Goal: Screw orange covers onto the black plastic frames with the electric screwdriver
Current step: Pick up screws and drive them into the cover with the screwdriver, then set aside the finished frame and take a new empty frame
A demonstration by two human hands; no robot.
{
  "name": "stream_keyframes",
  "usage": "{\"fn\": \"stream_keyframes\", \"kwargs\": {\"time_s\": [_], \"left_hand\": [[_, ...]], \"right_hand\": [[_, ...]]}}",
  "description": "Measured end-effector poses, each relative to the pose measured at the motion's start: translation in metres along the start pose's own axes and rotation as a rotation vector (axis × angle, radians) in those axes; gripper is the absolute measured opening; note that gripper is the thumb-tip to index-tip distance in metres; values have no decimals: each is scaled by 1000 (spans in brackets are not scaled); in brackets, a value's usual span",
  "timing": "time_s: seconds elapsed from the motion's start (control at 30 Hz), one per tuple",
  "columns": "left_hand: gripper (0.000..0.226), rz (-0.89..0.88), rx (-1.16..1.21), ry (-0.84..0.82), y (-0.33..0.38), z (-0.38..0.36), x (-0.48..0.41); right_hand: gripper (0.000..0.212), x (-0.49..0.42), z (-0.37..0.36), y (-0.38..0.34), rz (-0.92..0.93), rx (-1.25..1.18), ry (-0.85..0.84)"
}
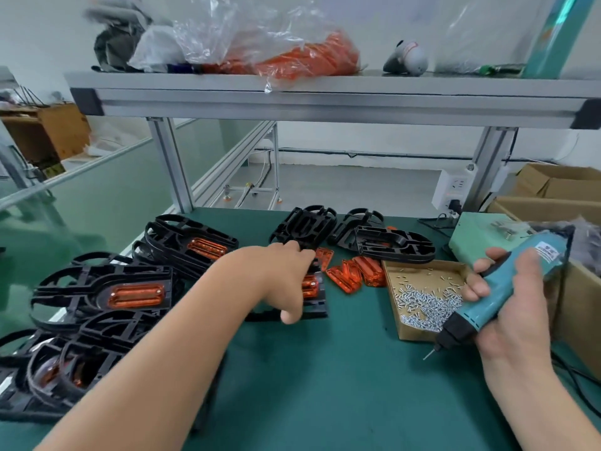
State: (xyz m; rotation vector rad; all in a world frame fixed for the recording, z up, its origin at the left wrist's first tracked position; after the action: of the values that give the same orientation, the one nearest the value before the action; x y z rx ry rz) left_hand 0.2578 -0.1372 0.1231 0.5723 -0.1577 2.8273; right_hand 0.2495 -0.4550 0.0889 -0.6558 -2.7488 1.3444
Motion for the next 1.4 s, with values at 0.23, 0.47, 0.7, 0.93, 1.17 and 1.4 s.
{"fn": "stream_keyframes", "kwargs": {"time_s": [0.23, 0.47, 0.7, 0.93, 1.17, 1.4], "left_hand": [[126, 111, -109, -164, -38, -32, 3], [105, 109, -71, -162, -36, -37, 5], [99, 105, -59, -188, -29, -37, 18], [100, 89, -86, -207, -38, -42, 24], [98, -21, 93, -212, -36, -45, 29], [99, 5, 20, -240, -37, -56, 29]], "right_hand": [[41, 1, -5, 1, -16, -15, -48], [37, -1, -4, 4, -15, -22, -64], [38, -3, -4, 5, -20, -26, -85], [39, -2, -5, 5, -12, -15, -97], [43, 0, -9, 6, -30, -10, -123], [41, 1, -10, 6, -40, -15, -126]]}}
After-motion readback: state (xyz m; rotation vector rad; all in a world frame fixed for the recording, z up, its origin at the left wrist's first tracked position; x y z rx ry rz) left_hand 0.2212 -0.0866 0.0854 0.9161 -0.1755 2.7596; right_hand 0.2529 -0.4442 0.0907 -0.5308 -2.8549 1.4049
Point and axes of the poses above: each hand's wrist, its own x-axis away from the middle knuckle, its own z-axis out of the back of the hand, y = z × x, the point moved 9 cm from there along -x, towards the middle knuckle, and after that the axes turned 1 degree about z, right-handed, at the moved point
